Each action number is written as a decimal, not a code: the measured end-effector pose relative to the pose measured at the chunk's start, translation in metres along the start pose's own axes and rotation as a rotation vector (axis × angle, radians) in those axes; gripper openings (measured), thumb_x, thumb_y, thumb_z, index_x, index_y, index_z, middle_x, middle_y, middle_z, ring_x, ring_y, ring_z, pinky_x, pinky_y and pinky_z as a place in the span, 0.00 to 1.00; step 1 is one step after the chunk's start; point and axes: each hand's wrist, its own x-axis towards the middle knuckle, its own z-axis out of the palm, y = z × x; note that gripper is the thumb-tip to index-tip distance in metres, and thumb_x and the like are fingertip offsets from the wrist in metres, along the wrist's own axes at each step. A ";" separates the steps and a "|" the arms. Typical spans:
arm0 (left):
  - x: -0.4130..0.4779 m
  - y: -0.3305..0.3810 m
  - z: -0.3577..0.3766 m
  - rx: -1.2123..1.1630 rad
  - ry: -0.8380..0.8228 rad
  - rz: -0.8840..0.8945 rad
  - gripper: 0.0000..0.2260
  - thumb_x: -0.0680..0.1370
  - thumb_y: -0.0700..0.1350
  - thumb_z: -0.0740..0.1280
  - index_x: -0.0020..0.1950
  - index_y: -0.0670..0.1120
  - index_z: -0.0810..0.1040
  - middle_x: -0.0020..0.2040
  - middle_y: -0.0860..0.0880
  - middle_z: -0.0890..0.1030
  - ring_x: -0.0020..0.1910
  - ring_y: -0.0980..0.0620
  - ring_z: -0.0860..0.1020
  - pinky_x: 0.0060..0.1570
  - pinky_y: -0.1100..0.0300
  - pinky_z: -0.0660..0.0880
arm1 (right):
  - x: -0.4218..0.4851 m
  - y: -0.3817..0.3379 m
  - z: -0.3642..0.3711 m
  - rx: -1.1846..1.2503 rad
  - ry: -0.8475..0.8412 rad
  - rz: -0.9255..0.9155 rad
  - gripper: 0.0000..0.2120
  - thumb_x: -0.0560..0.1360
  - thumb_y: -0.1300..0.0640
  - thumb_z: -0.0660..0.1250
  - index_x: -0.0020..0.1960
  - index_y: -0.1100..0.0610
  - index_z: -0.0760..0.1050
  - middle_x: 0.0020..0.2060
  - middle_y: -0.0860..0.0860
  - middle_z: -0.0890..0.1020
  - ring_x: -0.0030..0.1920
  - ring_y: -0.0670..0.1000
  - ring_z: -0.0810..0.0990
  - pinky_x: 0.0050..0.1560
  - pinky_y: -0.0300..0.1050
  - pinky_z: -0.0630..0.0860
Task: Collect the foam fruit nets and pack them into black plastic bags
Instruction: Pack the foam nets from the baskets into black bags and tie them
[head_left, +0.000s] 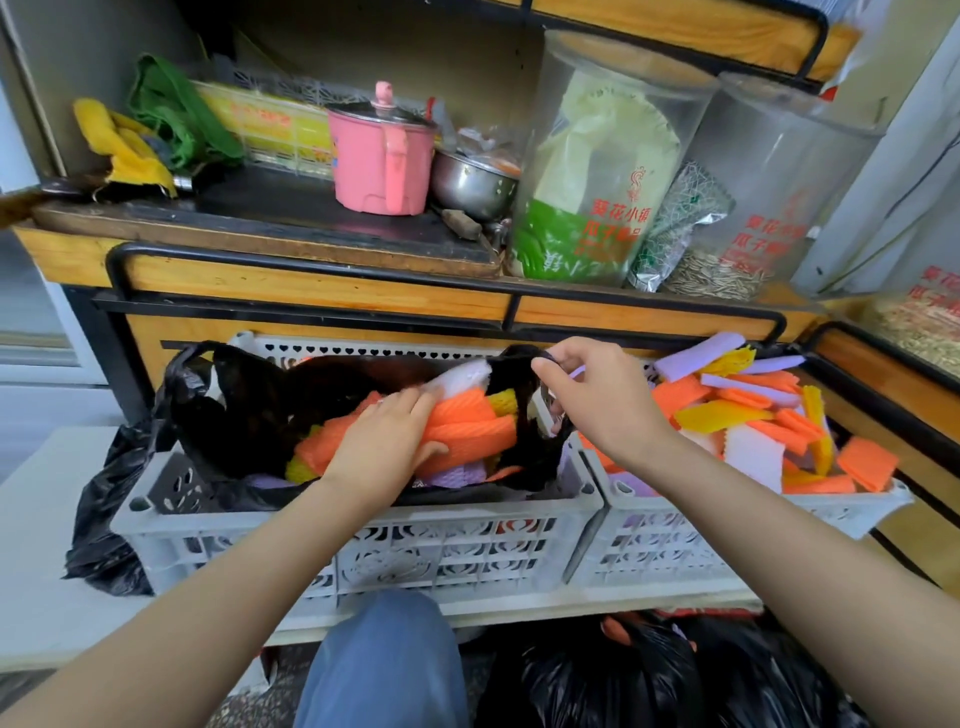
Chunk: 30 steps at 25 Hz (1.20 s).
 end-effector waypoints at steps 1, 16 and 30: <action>0.001 -0.005 0.006 0.040 -0.044 -0.019 0.27 0.80 0.53 0.59 0.76 0.48 0.55 0.72 0.48 0.65 0.69 0.48 0.65 0.65 0.58 0.61 | 0.000 0.000 -0.001 -0.003 0.011 -0.001 0.09 0.78 0.56 0.63 0.42 0.59 0.76 0.29 0.45 0.76 0.38 0.53 0.80 0.42 0.44 0.75; 0.010 0.000 0.034 0.271 0.091 0.475 0.23 0.65 0.35 0.73 0.61 0.41 0.79 0.59 0.42 0.79 0.59 0.43 0.78 0.54 0.52 0.76 | 0.021 0.031 -0.010 0.119 0.073 0.083 0.10 0.79 0.54 0.63 0.44 0.58 0.78 0.34 0.49 0.78 0.31 0.53 0.79 0.37 0.48 0.80; 0.066 0.083 -0.032 -0.171 0.371 0.469 0.14 0.80 0.46 0.54 0.54 0.41 0.76 0.49 0.45 0.76 0.48 0.45 0.73 0.47 0.50 0.68 | 0.030 0.137 -0.032 0.019 0.085 0.064 0.11 0.79 0.52 0.60 0.52 0.58 0.76 0.44 0.53 0.81 0.44 0.53 0.79 0.48 0.51 0.75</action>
